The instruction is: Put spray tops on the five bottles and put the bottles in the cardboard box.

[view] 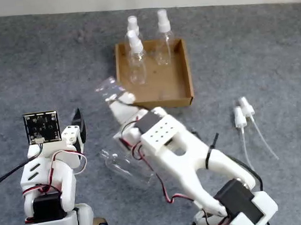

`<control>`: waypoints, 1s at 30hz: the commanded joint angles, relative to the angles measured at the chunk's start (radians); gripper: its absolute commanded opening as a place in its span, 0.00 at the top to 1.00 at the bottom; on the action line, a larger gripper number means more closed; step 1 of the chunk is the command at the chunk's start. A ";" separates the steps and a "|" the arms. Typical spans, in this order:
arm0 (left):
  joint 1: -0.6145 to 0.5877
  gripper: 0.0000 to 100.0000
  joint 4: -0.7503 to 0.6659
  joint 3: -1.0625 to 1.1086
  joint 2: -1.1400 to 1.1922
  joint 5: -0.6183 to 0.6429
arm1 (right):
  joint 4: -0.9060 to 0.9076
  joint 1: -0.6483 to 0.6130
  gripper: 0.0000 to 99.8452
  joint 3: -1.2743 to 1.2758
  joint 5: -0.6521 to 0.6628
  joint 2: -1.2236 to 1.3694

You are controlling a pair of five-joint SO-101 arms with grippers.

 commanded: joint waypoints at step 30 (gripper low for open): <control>-0.010 0.85 -0.021 -0.004 0.004 -0.008 | 0.214 0.966 0.70 -0.516 0.562 0.476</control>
